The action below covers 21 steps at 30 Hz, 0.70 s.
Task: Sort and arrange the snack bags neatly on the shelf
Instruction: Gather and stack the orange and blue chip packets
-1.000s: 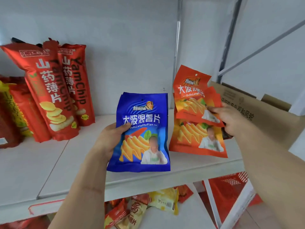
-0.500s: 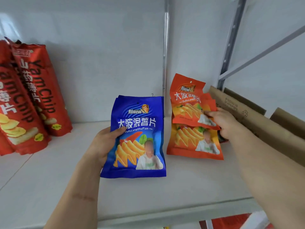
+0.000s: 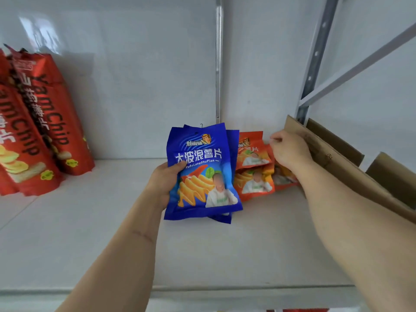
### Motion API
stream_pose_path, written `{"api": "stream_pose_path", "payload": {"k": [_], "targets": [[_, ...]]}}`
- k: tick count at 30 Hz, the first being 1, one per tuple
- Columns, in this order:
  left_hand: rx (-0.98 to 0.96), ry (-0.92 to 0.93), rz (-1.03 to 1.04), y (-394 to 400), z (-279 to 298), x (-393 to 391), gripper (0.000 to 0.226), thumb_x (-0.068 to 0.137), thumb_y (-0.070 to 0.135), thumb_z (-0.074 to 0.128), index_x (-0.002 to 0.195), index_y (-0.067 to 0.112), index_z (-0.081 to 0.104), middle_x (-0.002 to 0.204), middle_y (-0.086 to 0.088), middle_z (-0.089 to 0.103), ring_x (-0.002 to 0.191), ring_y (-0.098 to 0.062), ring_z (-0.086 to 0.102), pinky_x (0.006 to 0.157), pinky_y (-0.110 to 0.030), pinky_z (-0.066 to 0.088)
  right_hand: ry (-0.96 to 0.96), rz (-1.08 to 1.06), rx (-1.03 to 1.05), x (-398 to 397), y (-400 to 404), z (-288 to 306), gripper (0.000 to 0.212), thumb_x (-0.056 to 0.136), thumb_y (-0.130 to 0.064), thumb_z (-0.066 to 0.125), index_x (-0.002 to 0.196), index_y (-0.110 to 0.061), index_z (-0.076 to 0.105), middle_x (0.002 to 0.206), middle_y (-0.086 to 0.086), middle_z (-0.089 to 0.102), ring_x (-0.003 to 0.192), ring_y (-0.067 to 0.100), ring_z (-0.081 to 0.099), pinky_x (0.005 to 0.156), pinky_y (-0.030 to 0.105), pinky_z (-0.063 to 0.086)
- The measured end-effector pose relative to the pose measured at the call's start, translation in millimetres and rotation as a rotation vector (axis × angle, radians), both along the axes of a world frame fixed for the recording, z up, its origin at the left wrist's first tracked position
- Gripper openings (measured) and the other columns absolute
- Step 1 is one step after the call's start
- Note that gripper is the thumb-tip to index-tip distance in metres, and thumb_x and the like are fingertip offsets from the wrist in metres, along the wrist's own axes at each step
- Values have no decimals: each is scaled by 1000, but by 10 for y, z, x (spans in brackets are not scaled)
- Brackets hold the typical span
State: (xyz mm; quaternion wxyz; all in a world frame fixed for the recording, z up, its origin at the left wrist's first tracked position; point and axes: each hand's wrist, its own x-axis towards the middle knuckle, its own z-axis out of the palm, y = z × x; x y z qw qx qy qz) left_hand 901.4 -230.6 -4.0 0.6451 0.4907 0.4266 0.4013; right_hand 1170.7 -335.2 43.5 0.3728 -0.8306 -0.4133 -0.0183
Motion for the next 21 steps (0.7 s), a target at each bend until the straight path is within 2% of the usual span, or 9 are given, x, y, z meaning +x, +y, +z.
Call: {"api": "stream_pose_path", "payload": {"k": [3, 5, 7, 11, 13, 16, 18, 21], "targets": [[-8, 35, 33, 100, -32, 212, 13, 95, 22, 66, 99, 10, 66, 99, -13, 76, 87, -30, 73, 83, -46, 59, -174, 43, -107, -59, -73, -20, 25, 102, -28, 42, 111, -22, 65, 107, 4, 69, 89, 23, 59, 72, 32, 49], [15, 74, 62, 145, -51, 364, 11, 97, 21, 64, 99, 10, 65, 94, -9, 75, 82, -25, 71, 73, -38, 59, -219, 61, -136, -75, -112, -40, 24, 102, -28, 42, 108, -23, 65, 101, 1, 68, 83, 19, 58, 65, 30, 45], [36, 99, 88, 166, -68, 506, 10, 98, 20, 62, 101, 10, 65, 93, -7, 73, 76, -20, 68, 63, -31, 54, -229, 77, -136, -83, -141, -39, 25, 102, -27, 41, 107, -24, 65, 99, -1, 68, 82, 18, 60, 64, 30, 47], [92, 161, 106, 226, -72, 678, 16, 96, 21, 64, 109, 11, 64, 107, -10, 73, 82, -22, 68, 66, -32, 53, -276, 106, -161, -150, -170, -52, 22, 102, -26, 40, 105, -25, 62, 90, -3, 67, 73, 15, 60, 63, 31, 49], [176, 232, 148, 255, -26, 677, 31, 95, 24, 65, 121, 10, 58, 111, -6, 69, 89, -23, 67, 70, -32, 52, -322, 127, -149, -215, -178, -53, 21, 102, -27, 40, 106, -25, 61, 88, -4, 66, 71, 15, 60, 63, 31, 47], [335, 476, 247, 265, 30, 547, 53, 95, 29, 62, 141, 10, 43, 124, -7, 61, 111, -29, 61, 86, -36, 49, -422, 155, -106, -355, -153, -41, 23, 101, -28, 42, 109, -22, 63, 96, -3, 67, 80, 19, 61, 72, 37, 51], [467, 626, 297, 222, 47, 412, 53, 96, 30, 56, 144, 12, 41, 140, -9, 53, 122, -32, 56, 95, -40, 46, -552, 165, -99, -506, -111, -27, 25, 101, -30, 42, 109, -21, 64, 99, 0, 68, 87, 22, 62, 77, 39, 49], [755, 904, 346, 44, 90, 107, 40, 101, 28, 46, 138, 15, 51, 141, -5, 51, 120, -29, 55, 92, -40, 44, -709, 206, -89, -847, -49, 7, 23, 101, -30, 44, 107, -20, 63, 100, 1, 67, 94, 25, 61, 81, 38, 43]]}}
